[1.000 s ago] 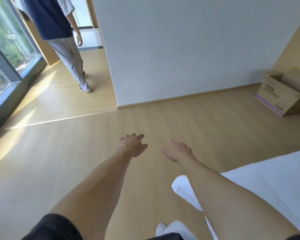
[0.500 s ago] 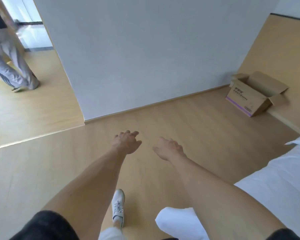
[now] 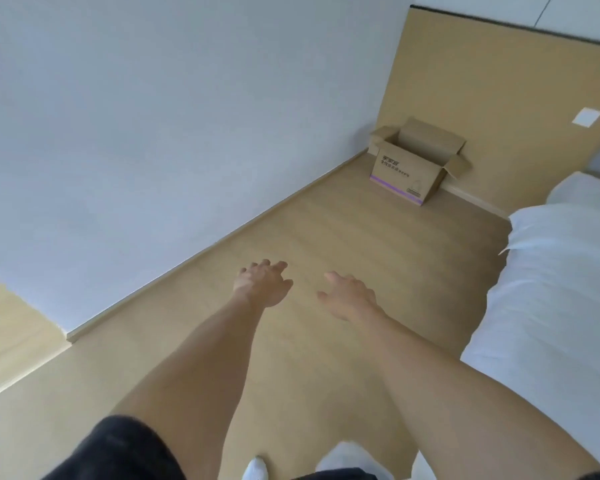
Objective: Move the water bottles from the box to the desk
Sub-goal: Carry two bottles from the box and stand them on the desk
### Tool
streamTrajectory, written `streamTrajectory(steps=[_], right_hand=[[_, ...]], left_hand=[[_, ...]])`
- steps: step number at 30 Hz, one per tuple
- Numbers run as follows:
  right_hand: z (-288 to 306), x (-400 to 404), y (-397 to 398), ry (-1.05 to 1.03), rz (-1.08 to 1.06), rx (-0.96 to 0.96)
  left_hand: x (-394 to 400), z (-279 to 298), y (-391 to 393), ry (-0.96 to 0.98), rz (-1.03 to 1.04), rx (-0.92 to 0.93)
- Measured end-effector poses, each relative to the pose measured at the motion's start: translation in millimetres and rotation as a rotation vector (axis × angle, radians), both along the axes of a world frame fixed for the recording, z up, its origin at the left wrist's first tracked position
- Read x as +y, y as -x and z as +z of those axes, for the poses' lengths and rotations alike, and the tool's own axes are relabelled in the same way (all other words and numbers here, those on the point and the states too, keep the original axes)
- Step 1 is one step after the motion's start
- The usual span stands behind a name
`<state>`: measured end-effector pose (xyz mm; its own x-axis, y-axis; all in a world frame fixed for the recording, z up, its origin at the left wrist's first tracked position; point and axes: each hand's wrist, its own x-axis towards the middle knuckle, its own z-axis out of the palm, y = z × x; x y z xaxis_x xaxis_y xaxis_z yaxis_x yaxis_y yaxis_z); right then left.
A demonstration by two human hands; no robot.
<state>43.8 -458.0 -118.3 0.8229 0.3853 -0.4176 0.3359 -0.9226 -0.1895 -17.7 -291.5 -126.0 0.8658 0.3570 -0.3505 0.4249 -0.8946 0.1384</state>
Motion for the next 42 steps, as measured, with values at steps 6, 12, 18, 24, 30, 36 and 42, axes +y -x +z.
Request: streamTrajectory(steps=[6, 12, 18, 24, 30, 36, 42], right_hand=[[-1, 13, -68, 0.014, -0.131, -0.01], [-13, 3, -162, 0.027, -0.25, 0.012], [-19, -4, -279, -0.057, -0.311, 0.036], [-8, -19, -384, -0.089, -0.349, 0.066], [-7, -38, -453, -0.096, -0.388, 0.06], [-10, -49, -519, -0.063, -0.43, 0.046], [-15, -47, -605, -0.028, -0.488, 0.054]], left_hand=[[7, -9, -93, -0.003, -0.172, 0.027], [-2, -15, -193, -0.04, -0.296, 0.019], [9, -7, -310, -0.122, -0.3, 0.051], [-4, 15, -419, -0.138, -0.314, 0.022], [-28, 13, -500, -0.165, -0.395, 0.042], [-36, 2, -580, -0.149, -0.445, 0.041], [-28, -14, -681, -0.112, -0.486, 0.066]])
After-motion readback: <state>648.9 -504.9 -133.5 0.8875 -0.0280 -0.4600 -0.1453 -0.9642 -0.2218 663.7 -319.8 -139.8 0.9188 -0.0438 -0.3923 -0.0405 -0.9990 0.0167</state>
